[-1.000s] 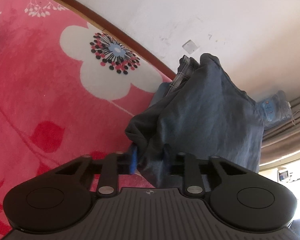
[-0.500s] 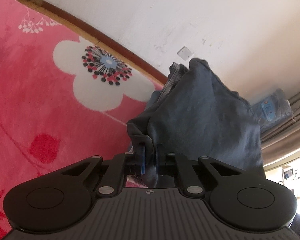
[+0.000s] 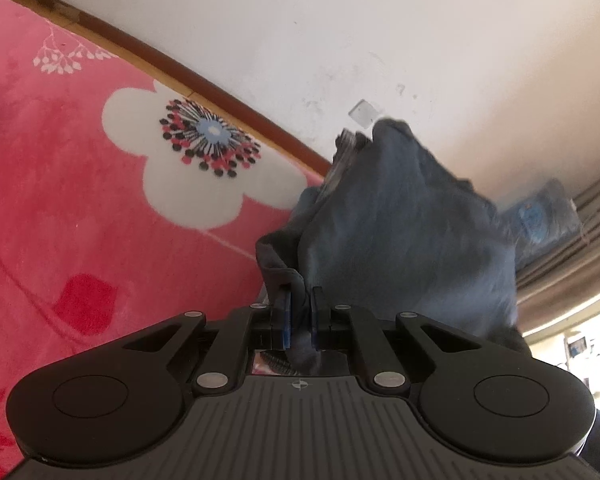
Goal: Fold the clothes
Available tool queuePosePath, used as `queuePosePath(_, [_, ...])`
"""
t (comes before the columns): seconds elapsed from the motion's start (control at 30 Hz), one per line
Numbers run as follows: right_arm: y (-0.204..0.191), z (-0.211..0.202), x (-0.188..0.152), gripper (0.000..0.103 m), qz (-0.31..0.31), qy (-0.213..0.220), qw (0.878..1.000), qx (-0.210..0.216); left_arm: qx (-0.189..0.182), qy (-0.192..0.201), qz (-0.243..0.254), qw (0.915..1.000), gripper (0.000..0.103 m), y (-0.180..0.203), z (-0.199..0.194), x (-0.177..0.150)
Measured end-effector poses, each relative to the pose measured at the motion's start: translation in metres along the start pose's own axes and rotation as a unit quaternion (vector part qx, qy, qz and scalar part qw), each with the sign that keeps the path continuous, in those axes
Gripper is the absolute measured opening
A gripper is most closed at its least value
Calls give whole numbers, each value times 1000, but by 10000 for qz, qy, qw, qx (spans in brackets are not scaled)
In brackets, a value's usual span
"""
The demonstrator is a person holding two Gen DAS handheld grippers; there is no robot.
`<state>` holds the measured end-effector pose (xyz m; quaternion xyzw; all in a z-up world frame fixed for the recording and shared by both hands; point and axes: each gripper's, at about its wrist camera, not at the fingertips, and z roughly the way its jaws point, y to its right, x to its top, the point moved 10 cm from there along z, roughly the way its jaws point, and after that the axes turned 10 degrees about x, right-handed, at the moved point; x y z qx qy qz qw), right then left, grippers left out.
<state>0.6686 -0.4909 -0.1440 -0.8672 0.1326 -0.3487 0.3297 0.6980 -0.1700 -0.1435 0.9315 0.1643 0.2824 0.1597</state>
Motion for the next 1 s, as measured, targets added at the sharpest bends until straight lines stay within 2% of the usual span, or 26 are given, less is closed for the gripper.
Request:
queuePosePath(0.1, [8,-4,-2,29,181,-8,9998,80,-44,-27,-42,10000,8,-2,2,0])
queuePosePath(0.17, [13,-11,3,55,274,126,9995,105,-53,-56,-73,9999,9,-5,4,0])
queuePosePath(0.23, [19,-22,13,65,384,383,9984,149,-48,-65,-55,10000,11,-6,5,-1])
queuePosePath(0.37, [34,-22,34,68,707,597,9956,161,-13,-79,-75,9999,11,-5,8,-2])
queuePosePath(0.6, [40,24,68,68,990,506,9931,363,77,-48,-111,9999,11,-5,8,-4])
queuePosePath(0.63, [37,29,72,63,930,508,9936,391,92,-41,-111,9999,11,-5,9,-4])
queuePosePath(0.67, [33,33,74,53,758,510,9952,346,110,-30,-109,9999,11,-5,9,-4])
queuePosePath(0.7, [28,37,76,49,580,499,9966,299,133,-19,-102,9999,11,-4,9,-5])
queuePosePath(0.77, [18,44,76,20,177,354,9991,165,153,-2,-176,9997,11,-5,9,-5])
queuePosePath(0.87, [7,53,79,11,-261,282,9993,-15,178,23,-294,9994,10,-6,9,-6])
queuePosePath(1.0, [7,56,91,9,-201,472,9987,-8,213,61,-425,9988,10,-6,9,-7])
